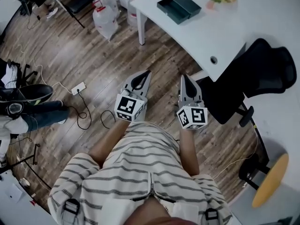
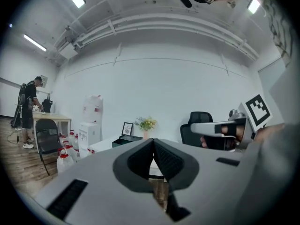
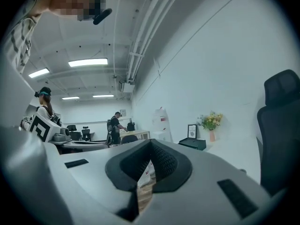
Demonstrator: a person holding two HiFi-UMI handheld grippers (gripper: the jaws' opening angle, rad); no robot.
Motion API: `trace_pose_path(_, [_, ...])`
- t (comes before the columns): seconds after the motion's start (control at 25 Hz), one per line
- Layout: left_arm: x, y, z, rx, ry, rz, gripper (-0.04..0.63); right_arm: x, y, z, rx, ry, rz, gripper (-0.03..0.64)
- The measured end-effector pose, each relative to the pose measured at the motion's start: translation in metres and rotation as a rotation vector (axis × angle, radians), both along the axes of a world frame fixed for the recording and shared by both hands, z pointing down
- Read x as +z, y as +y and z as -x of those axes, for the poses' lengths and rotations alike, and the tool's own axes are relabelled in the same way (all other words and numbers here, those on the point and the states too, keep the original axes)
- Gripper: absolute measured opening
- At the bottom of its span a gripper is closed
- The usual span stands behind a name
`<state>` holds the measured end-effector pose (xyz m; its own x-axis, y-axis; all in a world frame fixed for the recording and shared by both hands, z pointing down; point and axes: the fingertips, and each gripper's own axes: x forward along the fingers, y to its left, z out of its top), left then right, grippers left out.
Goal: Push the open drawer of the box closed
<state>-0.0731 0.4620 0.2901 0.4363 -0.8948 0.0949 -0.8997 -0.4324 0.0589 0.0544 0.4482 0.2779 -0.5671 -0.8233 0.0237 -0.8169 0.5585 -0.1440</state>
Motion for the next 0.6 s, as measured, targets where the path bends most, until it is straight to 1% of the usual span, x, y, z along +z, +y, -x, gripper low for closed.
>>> trace_pose_path(0.2, [-0.008, -0.087, 0.025, 0.050, -0.007, 0.019, -0.002, -0.010, -0.084, 0.027, 0.038, -0.016, 0.012, 0.009])
trace_pose_path(0.36, [-0.011, -0.152, 0.041, 0.098, -0.013, 0.026, -0.002, -0.012, -0.144, 0.046, 0.087, -0.003, 0.025, 0.009])
trace_pose_path(0.48, [-0.007, -0.190, 0.046, 0.138, -0.017, 0.036, -0.002, -0.008, -0.181, 0.054, 0.126, -0.005, 0.056, 0.009])
trace_pose_path(0.6, [-0.003, -0.218, 0.048, 0.166, -0.017, 0.048, -0.002, -0.006, -0.207, 0.058, 0.161, -0.008, 0.081, 0.009])
